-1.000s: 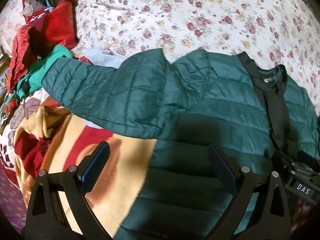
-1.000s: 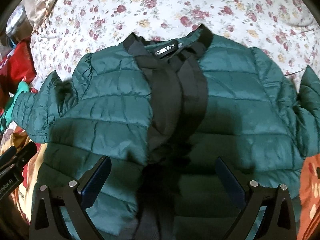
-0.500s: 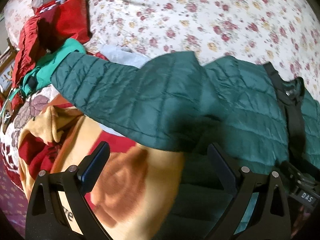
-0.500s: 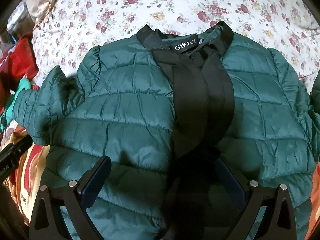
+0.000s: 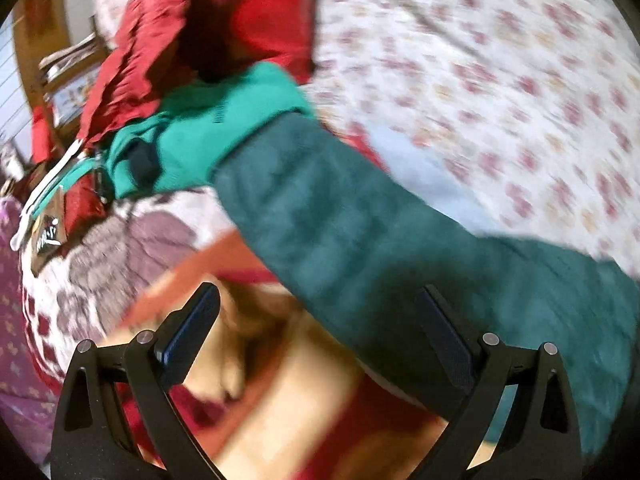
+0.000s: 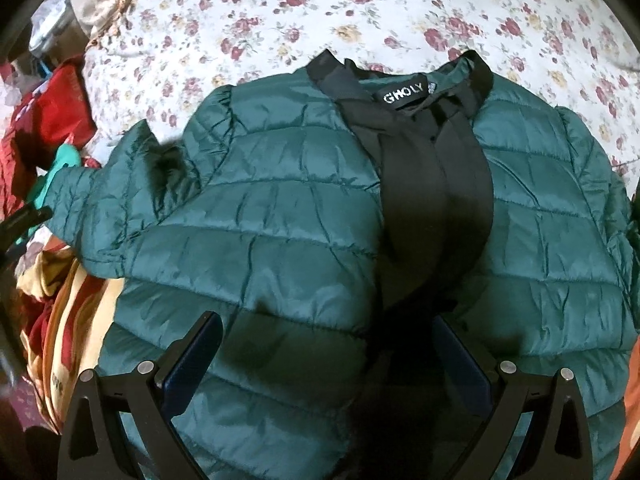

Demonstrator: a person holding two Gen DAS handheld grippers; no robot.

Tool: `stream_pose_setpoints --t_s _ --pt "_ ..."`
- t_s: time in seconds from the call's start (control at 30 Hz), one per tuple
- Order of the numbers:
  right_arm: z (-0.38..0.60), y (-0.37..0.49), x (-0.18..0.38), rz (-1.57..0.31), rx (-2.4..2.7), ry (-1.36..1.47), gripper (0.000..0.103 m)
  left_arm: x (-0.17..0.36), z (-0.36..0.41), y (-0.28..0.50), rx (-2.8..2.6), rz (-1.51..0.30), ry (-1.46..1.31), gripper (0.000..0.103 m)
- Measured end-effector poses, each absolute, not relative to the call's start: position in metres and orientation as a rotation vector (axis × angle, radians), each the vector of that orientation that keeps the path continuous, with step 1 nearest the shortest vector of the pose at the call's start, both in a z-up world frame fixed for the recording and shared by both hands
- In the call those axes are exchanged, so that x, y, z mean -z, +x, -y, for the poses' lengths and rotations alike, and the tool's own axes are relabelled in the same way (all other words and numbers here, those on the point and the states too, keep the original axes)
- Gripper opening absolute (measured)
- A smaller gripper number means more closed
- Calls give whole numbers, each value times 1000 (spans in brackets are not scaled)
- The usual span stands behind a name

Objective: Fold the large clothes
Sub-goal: 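Grasp the jacket sleeve with the left gripper and lift it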

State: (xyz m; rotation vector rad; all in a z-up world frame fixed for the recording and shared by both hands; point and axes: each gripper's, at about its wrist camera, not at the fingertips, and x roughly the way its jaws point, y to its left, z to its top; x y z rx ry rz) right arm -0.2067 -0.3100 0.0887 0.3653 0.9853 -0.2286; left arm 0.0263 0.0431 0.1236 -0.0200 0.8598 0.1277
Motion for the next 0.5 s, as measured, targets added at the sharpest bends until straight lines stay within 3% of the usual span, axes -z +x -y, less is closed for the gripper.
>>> stream_pose_setpoints --t_s 0.17,0.23,0.3,0.4,0.43,0.5 --pt "314 -219 -98 -935 231 402 103 -114 -87 70 -251 -828 -82 99" --pt "316 -223 -99 -924 240 419 103 -105 -99 89 -276 -852 -92 93" --pt "316 -223 -98 -933 240 423 103 -96 -105 100 -281 -874 -104 81" --pt "314 -221 -96 -947 242 410 103 -86 -108 110 -273 -868 -111 74" --pt "314 -220 -94 -951 244 407 103 -85 -106 108 -262 -844 -103 69" --pt "314 -218 -90 -961 243 413 103 -84 -102 108 -220 -830 -97 28"
